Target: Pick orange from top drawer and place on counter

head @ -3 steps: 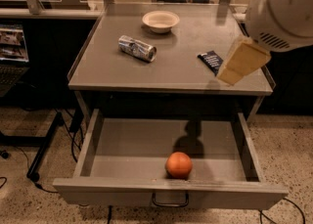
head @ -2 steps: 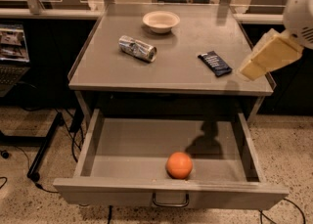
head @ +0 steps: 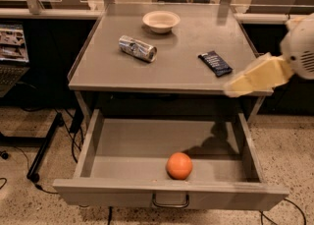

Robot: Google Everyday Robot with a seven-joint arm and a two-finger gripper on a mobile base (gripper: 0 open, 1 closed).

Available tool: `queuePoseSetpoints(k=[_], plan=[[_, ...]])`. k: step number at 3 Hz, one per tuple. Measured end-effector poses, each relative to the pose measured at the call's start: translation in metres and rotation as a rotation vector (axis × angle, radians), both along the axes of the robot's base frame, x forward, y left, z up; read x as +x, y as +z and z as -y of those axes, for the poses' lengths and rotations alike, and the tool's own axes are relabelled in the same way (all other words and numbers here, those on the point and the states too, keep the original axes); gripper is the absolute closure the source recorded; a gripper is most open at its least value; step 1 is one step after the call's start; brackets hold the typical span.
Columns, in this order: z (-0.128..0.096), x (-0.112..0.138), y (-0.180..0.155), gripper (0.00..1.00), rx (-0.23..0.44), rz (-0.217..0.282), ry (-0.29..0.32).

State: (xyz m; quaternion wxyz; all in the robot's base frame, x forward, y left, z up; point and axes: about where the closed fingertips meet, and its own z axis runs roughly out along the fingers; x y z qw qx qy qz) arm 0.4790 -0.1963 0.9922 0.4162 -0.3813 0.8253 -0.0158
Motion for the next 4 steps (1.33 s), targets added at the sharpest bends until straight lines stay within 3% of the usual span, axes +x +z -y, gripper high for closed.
queuePoseSetpoints(k=[1,2,4], plan=[[-0.033,0.005,-0.031,0.0,0.16,-0.103,-0.014],[-0.052,0.009,-0.057,0.0,0.235,-0.197,-0.069],[-0.058,0.007,-0.059,0.0,0.267,-0.196,-0.097]])
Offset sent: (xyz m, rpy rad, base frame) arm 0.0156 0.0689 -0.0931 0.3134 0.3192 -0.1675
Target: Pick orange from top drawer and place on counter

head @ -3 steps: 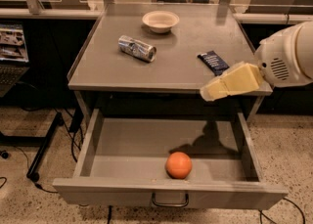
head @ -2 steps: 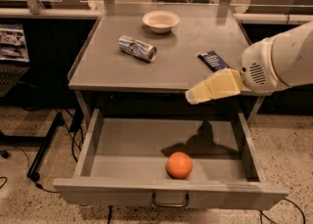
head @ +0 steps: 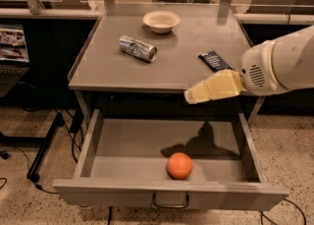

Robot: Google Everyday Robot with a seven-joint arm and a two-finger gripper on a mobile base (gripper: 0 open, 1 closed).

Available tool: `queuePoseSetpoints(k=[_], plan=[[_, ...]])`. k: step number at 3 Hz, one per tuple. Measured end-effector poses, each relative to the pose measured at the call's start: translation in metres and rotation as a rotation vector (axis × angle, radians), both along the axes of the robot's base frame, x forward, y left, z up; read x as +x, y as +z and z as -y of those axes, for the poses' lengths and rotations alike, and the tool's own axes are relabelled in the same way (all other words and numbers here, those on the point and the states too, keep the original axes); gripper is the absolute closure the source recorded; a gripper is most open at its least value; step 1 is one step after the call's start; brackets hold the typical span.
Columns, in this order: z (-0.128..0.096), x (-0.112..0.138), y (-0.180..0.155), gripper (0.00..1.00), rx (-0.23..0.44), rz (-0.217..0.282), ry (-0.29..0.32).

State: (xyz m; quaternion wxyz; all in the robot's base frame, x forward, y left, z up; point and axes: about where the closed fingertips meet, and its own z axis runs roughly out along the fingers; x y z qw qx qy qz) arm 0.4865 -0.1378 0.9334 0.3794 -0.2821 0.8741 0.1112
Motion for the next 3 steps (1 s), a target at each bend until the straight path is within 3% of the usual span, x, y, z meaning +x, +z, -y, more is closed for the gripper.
queuePoseSetpoints(k=[1,3], plan=[[-0.018,-0.002,-0.037,0.0,0.069,-0.036,-0.033],[-0.032,0.002,-0.106,0.0,0.109,-0.101,-0.124]])
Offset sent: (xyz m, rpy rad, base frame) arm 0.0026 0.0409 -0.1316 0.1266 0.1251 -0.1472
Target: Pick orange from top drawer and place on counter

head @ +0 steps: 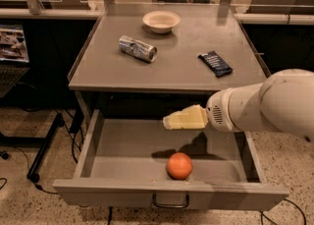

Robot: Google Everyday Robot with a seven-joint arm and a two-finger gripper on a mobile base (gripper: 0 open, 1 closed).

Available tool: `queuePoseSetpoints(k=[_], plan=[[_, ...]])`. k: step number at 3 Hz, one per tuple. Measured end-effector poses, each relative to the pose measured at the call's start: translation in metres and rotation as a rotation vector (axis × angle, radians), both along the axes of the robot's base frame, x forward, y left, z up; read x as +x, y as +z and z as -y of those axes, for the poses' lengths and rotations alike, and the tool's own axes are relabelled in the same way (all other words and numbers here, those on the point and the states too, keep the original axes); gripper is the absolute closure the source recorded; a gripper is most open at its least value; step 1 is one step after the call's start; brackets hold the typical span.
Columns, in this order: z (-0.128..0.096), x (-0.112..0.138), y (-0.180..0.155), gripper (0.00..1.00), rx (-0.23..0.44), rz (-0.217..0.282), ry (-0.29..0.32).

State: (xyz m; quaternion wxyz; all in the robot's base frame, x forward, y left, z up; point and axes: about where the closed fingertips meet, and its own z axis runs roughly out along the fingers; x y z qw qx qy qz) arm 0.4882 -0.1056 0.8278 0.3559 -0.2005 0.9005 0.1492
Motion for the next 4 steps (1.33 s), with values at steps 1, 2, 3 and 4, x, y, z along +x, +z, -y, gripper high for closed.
queuePoseSetpoints(k=[1,2,3,4], plan=[[0.0,0.009,-0.032,0.0,-0.012,-0.032,-0.033],[-0.001,0.023,-0.063,0.0,-0.027,-0.07,-0.088],[-0.005,0.022,-0.061,0.0,-0.032,-0.055,-0.08],[0.01,0.01,-0.068,0.0,-0.05,-0.047,-0.128]])
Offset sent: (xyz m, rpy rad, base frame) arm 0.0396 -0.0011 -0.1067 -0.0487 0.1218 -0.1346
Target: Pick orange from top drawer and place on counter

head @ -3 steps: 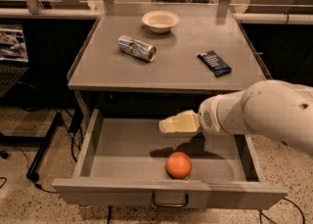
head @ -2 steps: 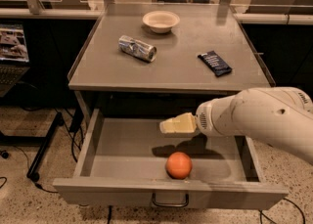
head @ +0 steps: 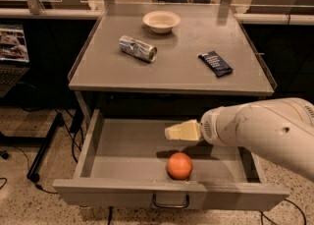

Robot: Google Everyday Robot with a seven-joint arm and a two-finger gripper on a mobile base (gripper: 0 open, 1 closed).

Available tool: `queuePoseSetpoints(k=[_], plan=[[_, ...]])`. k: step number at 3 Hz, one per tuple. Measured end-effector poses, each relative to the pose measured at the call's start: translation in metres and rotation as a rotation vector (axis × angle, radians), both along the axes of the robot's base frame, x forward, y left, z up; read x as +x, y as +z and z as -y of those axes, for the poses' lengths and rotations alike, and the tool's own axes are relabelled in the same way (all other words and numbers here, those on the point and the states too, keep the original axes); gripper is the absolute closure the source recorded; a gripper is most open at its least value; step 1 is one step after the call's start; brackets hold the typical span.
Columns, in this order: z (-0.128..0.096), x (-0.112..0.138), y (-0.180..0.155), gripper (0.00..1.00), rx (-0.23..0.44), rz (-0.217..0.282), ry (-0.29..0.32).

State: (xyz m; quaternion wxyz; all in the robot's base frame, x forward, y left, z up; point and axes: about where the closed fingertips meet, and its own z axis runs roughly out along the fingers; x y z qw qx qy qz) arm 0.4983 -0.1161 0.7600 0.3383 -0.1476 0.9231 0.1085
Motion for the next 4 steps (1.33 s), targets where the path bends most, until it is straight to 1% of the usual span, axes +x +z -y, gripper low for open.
queuePoseSetpoints(k=[1,2,3,4], plan=[[0.019,-0.022,-0.018,0.0,-0.019,-0.017,-0.076],[0.028,-0.035,-0.041,0.0,-0.016,-0.067,-0.133],[0.02,-0.036,-0.065,0.0,0.016,-0.153,-0.139],[0.002,-0.034,-0.082,0.0,0.082,-0.242,-0.101]])
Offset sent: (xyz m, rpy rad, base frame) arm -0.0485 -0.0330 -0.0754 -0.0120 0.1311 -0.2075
